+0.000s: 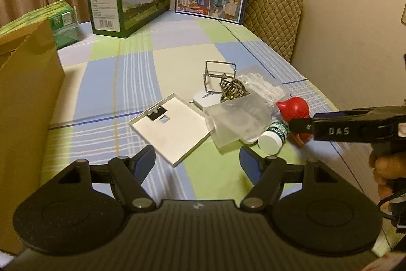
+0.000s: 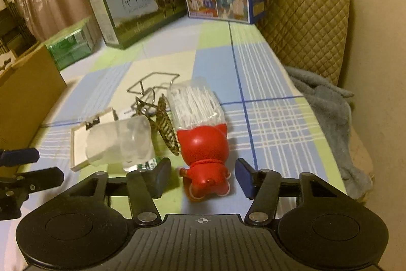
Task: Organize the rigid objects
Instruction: 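Grasp the red figurine with the right tool while the left tool grasps the green-white jar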
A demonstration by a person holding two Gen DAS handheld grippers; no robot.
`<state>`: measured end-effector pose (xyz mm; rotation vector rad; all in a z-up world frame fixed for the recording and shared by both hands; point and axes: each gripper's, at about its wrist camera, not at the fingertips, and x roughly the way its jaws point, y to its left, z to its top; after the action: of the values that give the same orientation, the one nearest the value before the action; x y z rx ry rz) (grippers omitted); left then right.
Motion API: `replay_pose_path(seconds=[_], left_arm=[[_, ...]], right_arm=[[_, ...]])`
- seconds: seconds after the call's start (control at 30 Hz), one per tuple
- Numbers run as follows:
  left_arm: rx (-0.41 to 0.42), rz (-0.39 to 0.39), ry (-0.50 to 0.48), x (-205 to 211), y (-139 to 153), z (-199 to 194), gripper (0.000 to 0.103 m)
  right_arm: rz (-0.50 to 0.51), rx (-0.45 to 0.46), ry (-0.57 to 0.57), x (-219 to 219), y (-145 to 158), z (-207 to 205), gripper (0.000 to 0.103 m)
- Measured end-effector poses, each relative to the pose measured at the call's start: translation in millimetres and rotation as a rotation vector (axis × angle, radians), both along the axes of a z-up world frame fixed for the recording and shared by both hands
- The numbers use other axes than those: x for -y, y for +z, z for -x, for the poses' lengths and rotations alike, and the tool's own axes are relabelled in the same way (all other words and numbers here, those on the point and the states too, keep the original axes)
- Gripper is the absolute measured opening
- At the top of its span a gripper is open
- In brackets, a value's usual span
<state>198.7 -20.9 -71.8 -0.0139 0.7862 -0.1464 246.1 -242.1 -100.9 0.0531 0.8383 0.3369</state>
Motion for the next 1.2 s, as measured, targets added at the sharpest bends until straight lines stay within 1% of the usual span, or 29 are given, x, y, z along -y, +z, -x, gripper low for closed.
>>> replay_pose_path(seconds=[0.13,0.23,0.37,0.5,0.63,0.7,0.73,0.83,0.9,1.0,1.07,1.13,1.2], left_arm=[[-0.008,0.0,-0.004,1,-6,-4,0.069],[-0.02,0.003,0.001,-2,-10,-3,0.069],[-0.037,0.01,0.009,-8,-15,3,0.069],[-0.049,0.014,0.02,-18,-18,12,0.069],[-0.047,0.026,0.017,-28,-18,22,0.069],[-0.044,0.038,0.004,-30,-18,25,0.069],[-0.042,0.039,-0.008,-29,-18,24,0.069],[-0.012,0.032,-0.078,-20,-18,22,0.069],[0.008,0.007,-0.155,-9,-20,19,0.069],[0.008,-0.063,-0.266,10,-25,16,0.068],[-0.008,-0.115,-0.305,19,-30,15,0.058],[-0.013,-0.169,-0.323,22,-32,21,0.052],[-0.015,-0.197,-0.324,18,-31,31,0.052]], right_arm=[[-0.01,-0.025,0.021,1,-7,-8,0.049],[0.011,-0.025,0.034,-2,-8,-6,0.048],[-0.001,-0.05,0.048,-3,-7,0,0.048],[-0.029,-0.079,0.085,-8,-5,14,0.047],[-0.081,-0.109,0.16,-22,-5,26,0.047],[-0.099,-0.121,0.196,-28,-5,29,0.047],[-0.104,-0.123,0.191,-27,-5,30,0.047],[-0.079,-0.11,0.129,-18,-3,31,0.047],[-0.062,-0.105,0.082,-11,-2,31,0.047],[-0.076,-0.11,0.043,-2,-2,30,0.047],[-0.072,-0.106,0.043,-2,-1,29,0.047],[-0.062,-0.1,0.049,-4,-1,29,0.047],[-0.054,-0.094,0.056,-5,-1,30,0.047]])
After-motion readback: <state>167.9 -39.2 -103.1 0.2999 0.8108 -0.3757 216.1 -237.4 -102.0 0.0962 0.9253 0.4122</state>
